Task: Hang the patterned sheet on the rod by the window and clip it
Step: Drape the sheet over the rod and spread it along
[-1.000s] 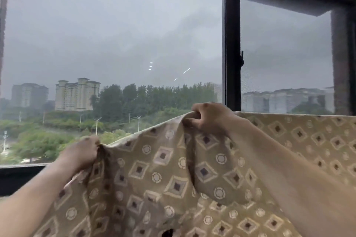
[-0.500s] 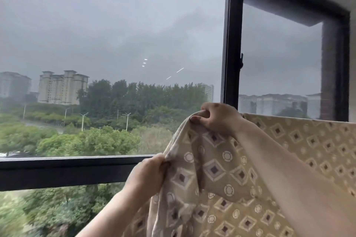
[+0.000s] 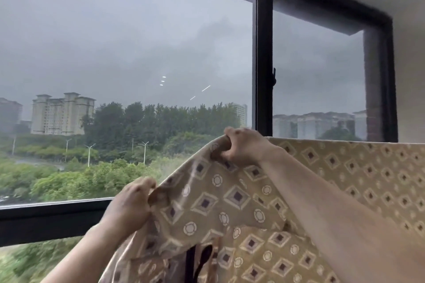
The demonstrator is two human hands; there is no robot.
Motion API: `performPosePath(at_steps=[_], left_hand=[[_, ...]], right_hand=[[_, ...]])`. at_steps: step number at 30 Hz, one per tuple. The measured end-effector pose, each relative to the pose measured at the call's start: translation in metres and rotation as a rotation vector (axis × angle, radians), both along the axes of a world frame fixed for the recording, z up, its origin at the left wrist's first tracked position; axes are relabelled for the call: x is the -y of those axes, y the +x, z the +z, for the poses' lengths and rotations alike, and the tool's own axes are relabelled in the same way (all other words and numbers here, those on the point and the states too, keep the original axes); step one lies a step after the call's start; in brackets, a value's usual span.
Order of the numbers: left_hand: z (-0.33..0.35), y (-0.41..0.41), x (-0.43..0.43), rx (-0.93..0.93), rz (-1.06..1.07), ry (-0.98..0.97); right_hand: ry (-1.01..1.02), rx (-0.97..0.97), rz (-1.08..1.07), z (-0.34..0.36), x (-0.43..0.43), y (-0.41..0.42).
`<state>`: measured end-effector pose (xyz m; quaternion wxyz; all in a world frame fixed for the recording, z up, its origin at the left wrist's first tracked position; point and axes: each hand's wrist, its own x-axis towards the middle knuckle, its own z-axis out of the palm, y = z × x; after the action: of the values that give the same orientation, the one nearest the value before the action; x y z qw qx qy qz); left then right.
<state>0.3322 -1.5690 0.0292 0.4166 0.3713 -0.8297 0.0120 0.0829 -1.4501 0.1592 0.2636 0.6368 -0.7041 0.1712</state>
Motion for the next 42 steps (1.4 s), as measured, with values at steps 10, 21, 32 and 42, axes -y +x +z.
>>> performPosePath(at_steps=[10, 21, 32, 42], left_hand=[[-0.037, -0.117, -0.045, 0.177, -0.061, -0.415], [-0.038, -0.102, -0.007, -0.042, -0.210, -0.572], [-0.002, -0.076, 0.000, -0.153, -0.110, -0.201], [-0.032, -0.048, 0.000, -0.001, -0.034, -0.597]], right_hand=[[-0.003, 0.135, 0.042, -0.004, 0.005, -0.022], [-0.007, 0.029, 0.053, -0.011, 0.038, -0.044], [-0.344, -0.231, 0.438, -0.127, 0.029, -0.055], [-0.472, -0.289, 0.216, -0.190, 0.032, -0.104]])
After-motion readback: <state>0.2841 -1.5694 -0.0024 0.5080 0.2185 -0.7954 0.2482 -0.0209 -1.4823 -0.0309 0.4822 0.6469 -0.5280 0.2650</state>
